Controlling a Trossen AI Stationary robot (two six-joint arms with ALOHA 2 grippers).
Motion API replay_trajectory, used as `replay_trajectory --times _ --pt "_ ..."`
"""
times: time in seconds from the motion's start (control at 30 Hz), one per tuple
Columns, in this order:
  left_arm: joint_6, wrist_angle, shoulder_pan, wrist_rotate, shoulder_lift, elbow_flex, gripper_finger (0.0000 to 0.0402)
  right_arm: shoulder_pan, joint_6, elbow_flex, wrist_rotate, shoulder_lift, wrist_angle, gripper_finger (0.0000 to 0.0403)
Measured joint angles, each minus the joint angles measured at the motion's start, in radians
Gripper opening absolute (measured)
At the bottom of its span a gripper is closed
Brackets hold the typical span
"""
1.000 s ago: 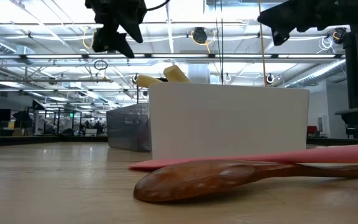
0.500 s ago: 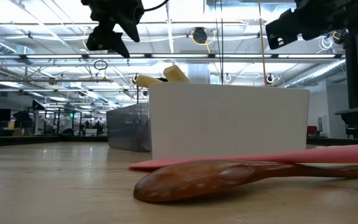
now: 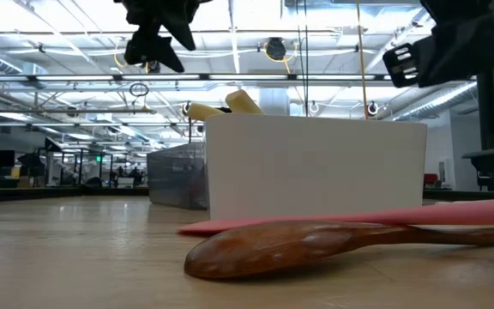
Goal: Pick & Place Kitchen Items
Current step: Put the yellow table knife into the bottom white bin
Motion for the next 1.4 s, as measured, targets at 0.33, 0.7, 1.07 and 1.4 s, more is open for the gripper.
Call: replay_trajectory --times 0.33,0.7,1.07,1.4 --pt "0.100 0.186 -0.007 -0.011 -0.110 -0.106 0.0212 0.060 -0.043 0.144 0.060 0.148 -0.276 0.0047" --pt "0.061 0.484 -0.113 -0.069 -0.479 -0.505 0.0212 0.121 -0.108 0.240 0.192 0.349 -0.425 0.0047" --pt "0.015 0.511 -0.251 -0.229 -0.809 -0.739 0.0212 0.120 -0.114 0.244 0.218 0.466 -0.414 0.0051" --pt "-0.023 0.507 -0.269 -0.236 -0.850 -0.783 0.0212 0.120 -0.138 0.244 0.214 0.524 -0.426 0.0118"
